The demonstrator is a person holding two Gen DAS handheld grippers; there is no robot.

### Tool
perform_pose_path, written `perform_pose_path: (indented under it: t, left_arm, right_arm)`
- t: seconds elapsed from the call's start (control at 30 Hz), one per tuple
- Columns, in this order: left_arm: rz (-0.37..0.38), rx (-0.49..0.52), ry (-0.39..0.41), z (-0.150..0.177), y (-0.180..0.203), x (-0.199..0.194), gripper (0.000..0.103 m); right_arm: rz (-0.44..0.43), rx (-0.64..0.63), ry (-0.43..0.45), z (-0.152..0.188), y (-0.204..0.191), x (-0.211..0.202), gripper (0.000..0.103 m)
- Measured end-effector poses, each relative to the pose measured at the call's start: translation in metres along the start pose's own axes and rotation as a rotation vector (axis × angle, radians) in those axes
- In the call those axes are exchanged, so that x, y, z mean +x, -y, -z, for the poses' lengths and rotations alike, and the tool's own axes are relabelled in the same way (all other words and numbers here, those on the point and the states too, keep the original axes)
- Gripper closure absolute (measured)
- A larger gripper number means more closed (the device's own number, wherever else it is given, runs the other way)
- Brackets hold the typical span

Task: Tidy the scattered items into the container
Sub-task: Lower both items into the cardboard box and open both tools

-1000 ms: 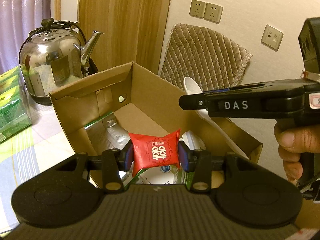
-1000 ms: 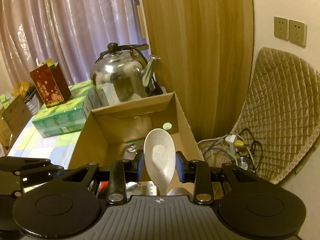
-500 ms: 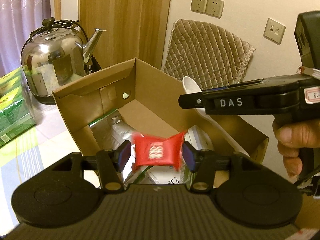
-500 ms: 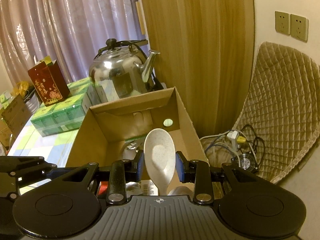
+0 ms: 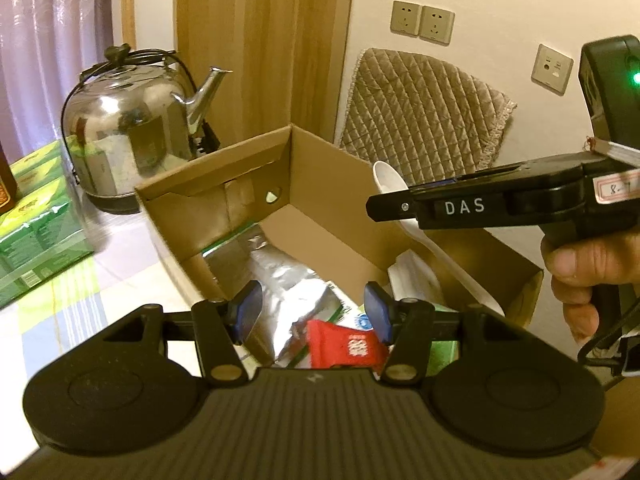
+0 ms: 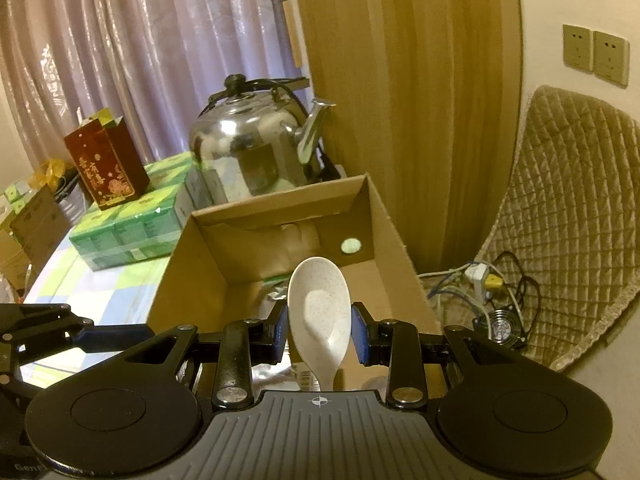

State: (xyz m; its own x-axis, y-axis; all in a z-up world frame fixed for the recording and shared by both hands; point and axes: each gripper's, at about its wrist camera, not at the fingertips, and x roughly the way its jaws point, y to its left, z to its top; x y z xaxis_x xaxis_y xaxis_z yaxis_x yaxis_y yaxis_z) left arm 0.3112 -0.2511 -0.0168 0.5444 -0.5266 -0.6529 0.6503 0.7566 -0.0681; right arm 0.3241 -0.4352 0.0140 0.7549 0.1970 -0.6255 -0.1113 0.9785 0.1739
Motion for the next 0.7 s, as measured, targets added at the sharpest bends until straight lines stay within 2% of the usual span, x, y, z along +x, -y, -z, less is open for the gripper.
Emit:
perform_pose_path:
  t: [0.33, 0.37, 0.4, 0.43, 0.47, 0.57, 0.7]
  left_arm:
    - [-0.010, -0.021, 0.008, 0.007, -0.015, -0.012, 0.050]
    - [-0.010, -0.024, 0.011, 0.007, -0.017, -0.014, 0.049]
    - [-0.011, -0.025, 0.013, 0.008, -0.018, -0.015, 0.049]
    - [-0.013, -0.026, 0.015, 0.008, -0.020, -0.017, 0.049]
    - [-0.016, -0.027, 0.016, 0.009, -0.021, -0.018, 0.048]
    - [-0.024, -0.028, 0.018, 0.012, -0.026, -0.022, 0.044]
    - [-0.035, -0.033, 0.018, 0.016, -0.033, -0.027, 0.043]
  right_arm:
    - [-0.048, -0.011, -0.030, 0.005, -0.016, 0.013, 0.072]
    - [-0.051, -0.013, -0.033, 0.006, -0.017, 0.014, 0.070]
    - [-0.052, -0.013, -0.037, 0.007, -0.019, 0.015, 0.059]
    - [-0.052, -0.013, -0.038, 0.008, -0.020, 0.015, 0.042]
    - [-0.051, -0.013, -0.039, 0.009, -0.021, 0.015, 0.040]
    - [-0.053, -0.014, -0.039, 0.011, -0.024, 0.014, 0.039]
    - [-0.051, -0.010, -0.035, 0.011, -0.026, 0.012, 0.039]
